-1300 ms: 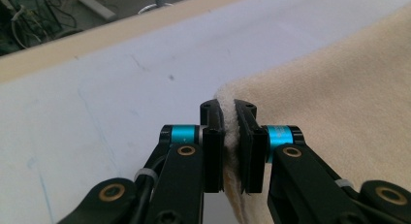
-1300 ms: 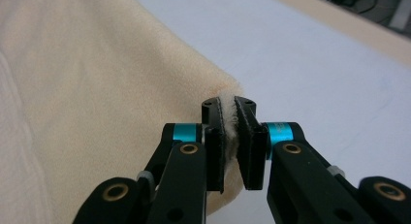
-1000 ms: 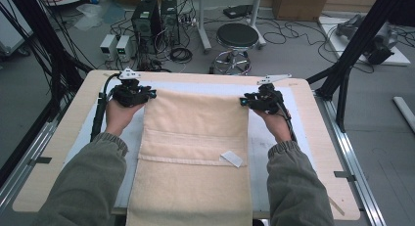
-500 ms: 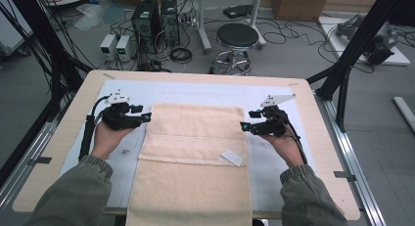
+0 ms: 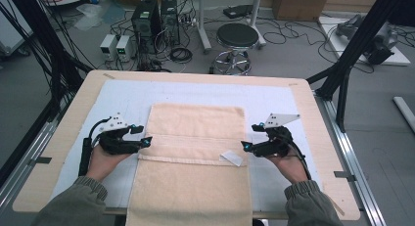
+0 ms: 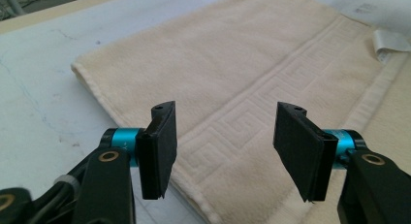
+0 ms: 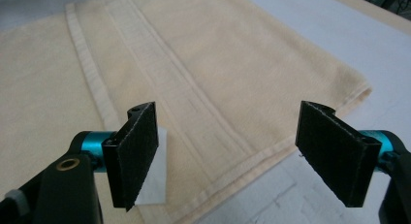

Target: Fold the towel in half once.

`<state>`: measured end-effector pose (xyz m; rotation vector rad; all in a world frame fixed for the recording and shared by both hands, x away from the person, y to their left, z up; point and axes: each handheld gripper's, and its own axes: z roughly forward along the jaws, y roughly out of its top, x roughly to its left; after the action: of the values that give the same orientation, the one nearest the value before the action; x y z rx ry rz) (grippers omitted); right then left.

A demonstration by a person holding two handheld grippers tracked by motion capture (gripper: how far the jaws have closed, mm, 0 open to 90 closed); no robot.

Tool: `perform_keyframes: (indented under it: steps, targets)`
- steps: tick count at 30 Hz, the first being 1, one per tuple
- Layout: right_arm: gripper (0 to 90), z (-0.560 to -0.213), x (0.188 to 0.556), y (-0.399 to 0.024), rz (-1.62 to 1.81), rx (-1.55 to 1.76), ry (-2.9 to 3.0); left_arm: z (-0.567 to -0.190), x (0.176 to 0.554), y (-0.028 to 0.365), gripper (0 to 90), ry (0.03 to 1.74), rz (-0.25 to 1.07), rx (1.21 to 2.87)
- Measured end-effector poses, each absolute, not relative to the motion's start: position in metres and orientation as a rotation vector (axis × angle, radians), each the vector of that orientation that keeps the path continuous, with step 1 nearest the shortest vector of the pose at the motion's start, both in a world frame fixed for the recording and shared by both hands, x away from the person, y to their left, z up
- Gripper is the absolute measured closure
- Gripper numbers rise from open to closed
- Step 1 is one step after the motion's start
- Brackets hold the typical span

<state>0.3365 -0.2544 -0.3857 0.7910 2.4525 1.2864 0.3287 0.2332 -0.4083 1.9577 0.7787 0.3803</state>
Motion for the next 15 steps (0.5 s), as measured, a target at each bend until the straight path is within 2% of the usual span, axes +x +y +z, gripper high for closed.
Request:
perform_keyframes:
  steps: [4, 10, 15]
  targets:
    - [24.2, -0.397, 0.327, -0.251, 1.266, 0.779, 2.475, -0.414, 0.319, 0.232, 41.0, 0.748, 0.37, 1.984]
    - [29.2, -0.415, 0.317, -0.246, 1.259, 0.765, 2.51, -0.426, 0.312, 0.231, 45.6, 0.73, 0.334, 2.039]
    - [39.4, -0.428, 0.315, -0.24, 1.231, 0.736, 2.553, -0.436, 0.312, 0.228, 50.8, 0.723, 0.3, 2.094]
